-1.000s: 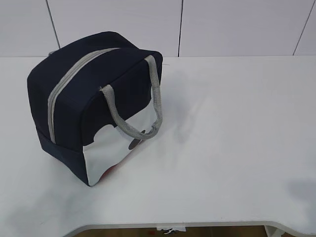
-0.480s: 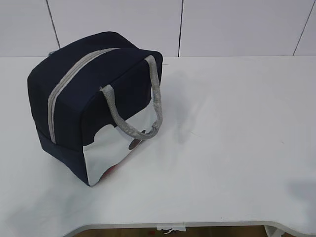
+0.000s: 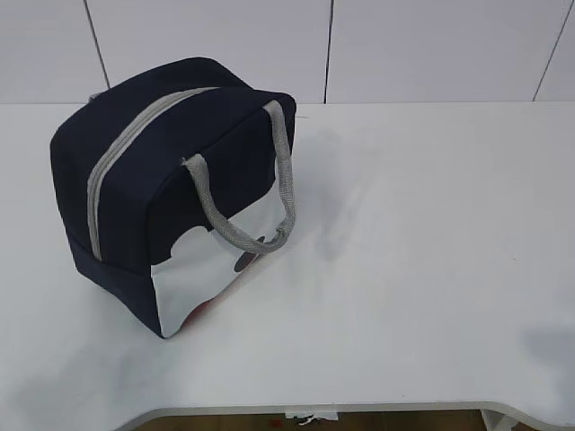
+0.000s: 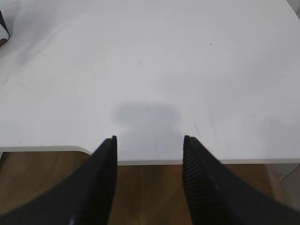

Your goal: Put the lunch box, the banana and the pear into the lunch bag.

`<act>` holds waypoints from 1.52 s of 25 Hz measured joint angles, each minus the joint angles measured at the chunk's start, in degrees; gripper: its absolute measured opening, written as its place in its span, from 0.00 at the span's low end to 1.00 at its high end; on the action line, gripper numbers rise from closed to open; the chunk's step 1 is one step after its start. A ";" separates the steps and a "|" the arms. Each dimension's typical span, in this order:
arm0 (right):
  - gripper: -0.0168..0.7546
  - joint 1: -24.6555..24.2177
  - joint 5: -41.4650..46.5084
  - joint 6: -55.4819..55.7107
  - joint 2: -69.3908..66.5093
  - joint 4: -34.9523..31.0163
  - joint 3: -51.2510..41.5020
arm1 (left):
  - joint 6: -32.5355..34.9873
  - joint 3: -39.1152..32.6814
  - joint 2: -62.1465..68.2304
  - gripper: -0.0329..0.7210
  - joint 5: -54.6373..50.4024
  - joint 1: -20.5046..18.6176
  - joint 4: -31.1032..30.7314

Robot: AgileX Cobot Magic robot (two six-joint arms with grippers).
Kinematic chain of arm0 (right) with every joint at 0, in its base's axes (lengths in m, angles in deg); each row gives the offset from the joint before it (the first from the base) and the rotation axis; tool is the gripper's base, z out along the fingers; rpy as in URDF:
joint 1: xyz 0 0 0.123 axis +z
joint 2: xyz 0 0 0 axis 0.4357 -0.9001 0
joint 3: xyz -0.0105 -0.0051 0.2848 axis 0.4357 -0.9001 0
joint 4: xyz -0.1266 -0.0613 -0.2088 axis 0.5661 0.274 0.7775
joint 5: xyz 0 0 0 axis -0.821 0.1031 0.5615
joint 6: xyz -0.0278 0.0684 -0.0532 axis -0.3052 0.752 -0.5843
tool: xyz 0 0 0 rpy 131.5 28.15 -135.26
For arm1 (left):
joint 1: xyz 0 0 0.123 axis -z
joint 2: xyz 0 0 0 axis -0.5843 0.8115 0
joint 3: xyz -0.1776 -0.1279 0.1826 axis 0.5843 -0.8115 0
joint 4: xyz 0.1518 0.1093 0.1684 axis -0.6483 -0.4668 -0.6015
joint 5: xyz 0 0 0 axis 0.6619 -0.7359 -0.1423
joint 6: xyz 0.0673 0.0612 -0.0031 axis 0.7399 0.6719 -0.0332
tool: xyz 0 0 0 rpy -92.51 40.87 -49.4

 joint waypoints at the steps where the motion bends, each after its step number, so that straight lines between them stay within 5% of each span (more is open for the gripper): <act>1: 0.49 0.00 0.00 0.00 0.00 0.00 0.00 | 0.00 0.00 0.00 0.52 0.00 0.00 0.00; 6: 0.49 0.00 0.00 0.00 0.00 0.00 0.00 | 0.00 0.00 0.00 0.52 0.00 -1.03 0.00; 14: 0.49 -0.22 0.00 0.00 0.00 0.00 0.00 | 0.00 0.00 0.00 0.52 0.00 -8.23 0.00; 38: 0.49 -0.22 -0.10 0.00 0.00 0.00 0.00 | 0.00 0.00 0.00 0.52 0.00 -8.46 2.35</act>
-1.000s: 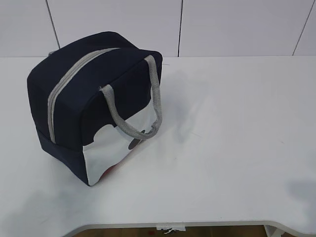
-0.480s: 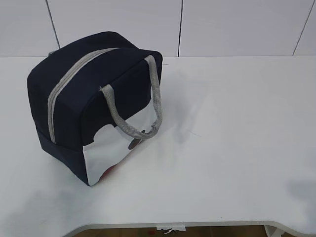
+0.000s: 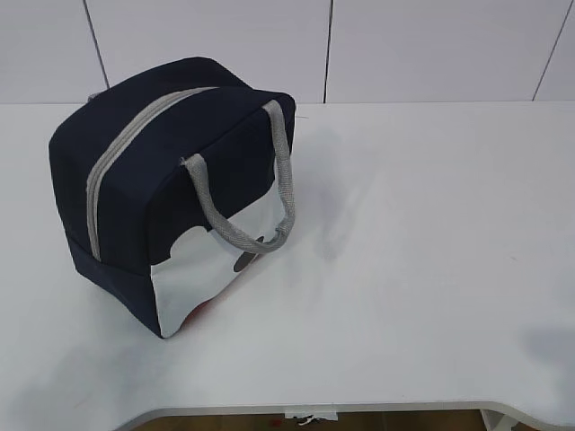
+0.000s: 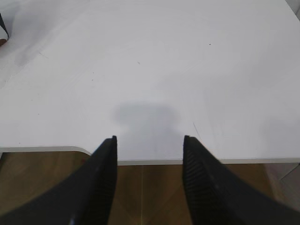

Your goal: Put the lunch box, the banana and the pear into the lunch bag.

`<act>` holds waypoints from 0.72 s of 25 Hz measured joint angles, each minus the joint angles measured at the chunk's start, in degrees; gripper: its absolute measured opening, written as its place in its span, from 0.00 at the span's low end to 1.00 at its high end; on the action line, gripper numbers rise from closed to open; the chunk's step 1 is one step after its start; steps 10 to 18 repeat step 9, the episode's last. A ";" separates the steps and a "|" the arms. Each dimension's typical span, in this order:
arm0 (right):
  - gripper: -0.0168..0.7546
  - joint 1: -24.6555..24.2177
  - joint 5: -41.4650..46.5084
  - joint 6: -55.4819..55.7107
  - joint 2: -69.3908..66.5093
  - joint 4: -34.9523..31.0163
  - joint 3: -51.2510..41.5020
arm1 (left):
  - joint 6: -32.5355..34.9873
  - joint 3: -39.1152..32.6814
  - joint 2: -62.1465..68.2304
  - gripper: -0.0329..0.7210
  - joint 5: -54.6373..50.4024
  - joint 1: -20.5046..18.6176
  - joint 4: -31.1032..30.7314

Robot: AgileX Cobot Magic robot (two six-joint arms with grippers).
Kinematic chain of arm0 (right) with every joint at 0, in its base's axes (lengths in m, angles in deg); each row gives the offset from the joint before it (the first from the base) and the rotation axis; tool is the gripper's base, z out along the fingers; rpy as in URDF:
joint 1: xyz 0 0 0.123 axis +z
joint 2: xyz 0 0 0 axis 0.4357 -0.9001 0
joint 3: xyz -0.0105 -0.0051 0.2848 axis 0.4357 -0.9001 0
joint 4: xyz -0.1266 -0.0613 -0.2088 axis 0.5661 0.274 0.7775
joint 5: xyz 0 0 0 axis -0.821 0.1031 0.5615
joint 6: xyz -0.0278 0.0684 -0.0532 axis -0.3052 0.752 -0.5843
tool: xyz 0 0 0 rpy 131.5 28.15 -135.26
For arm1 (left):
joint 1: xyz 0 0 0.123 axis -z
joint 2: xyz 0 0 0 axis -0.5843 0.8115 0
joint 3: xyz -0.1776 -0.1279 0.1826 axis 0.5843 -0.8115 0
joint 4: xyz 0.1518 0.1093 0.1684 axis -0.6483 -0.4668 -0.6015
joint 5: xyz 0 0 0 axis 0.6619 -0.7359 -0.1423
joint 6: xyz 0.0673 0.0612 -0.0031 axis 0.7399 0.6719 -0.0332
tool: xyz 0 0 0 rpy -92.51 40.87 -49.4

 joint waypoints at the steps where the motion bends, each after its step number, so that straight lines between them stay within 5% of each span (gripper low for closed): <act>1: 0.49 0.00 0.00 0.00 0.00 0.00 0.00 | 0.00 0.00 0.00 0.52 0.00 0.00 0.08; 18: 0.49 0.00 0.00 0.00 0.00 0.00 0.00 | 0.00 0.00 0.00 0.52 0.08 0.00 0.22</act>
